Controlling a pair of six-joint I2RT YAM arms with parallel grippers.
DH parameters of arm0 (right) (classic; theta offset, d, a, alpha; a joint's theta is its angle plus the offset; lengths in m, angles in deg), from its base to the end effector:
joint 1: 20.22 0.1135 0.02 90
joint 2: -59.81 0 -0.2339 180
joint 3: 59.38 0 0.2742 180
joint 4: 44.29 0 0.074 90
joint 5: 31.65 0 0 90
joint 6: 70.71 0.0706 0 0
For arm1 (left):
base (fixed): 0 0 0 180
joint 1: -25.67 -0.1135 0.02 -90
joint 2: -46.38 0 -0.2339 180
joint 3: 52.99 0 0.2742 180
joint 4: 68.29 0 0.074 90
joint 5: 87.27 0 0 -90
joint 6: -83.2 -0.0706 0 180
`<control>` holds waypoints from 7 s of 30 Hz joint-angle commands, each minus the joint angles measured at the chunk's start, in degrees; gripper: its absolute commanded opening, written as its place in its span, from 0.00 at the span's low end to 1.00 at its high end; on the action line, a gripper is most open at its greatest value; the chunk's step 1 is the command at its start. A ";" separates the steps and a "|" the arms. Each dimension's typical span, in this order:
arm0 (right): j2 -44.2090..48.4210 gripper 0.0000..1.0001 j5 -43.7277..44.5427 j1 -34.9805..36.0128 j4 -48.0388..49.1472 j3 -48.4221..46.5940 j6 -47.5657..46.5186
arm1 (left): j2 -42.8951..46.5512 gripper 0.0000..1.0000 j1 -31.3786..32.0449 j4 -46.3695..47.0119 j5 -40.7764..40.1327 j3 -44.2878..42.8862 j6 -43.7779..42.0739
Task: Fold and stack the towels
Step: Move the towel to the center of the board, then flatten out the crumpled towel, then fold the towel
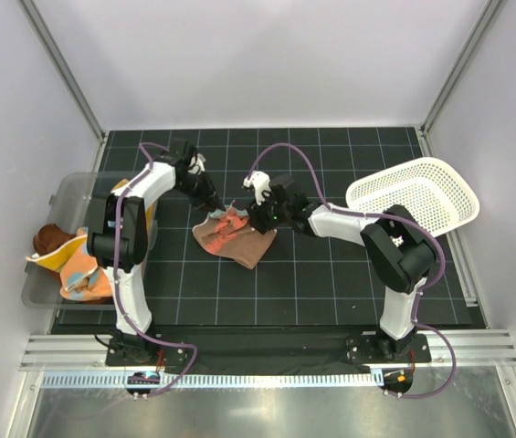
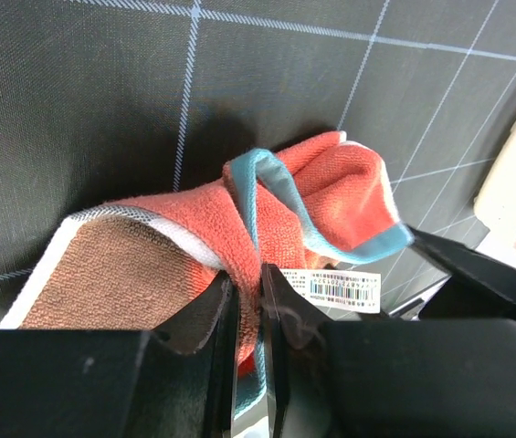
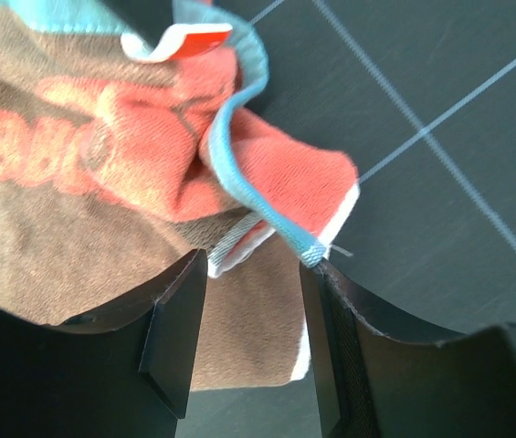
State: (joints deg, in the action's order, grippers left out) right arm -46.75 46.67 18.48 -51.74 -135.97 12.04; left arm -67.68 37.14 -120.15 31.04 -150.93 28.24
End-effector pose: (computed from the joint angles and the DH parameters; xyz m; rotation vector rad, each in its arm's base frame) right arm 0.3328 0.2849 0.1137 -0.9859 2.0334 0.5244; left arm 0.4146 -0.1183 0.1247 -0.4459 2.8231 -0.8808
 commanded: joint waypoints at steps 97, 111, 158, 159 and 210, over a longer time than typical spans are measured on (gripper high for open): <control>9.78 0.01 5.87 -16.20 0.36 -2.16 18.93 | -3.65 0.00 5.41 2.31 -21.46 -20.37 -11.06; 53.01 0.01 13.27 -3.29 -24.42 3.65 21.04 | 46.26 0.00 11.03 10.48 -9.86 10.47 -0.79; 37.89 0.01 1.66 -12.78 -1.22 -3.67 18.06 | 34.05 0.00 10.58 31.31 -10.91 2.04 -3.32; 41.31 0.01 1.58 -11.99 -3.85 -0.25 18.06 | 36.78 0.00 11.81 30.88 -11.35 6.41 -3.06; -4.63 0.01 -8.18 -22.79 8.96 -22.02 16.39 | 0.41 0.00 -1.18 40.36 -4.06 -5.77 -0.86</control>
State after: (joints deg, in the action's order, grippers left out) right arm -55.98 41.14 -4.58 -45.73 -160.10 29.90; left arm -73.43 35.91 -83.47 24.68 -160.44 29.27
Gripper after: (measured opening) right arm 0.048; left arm 0.012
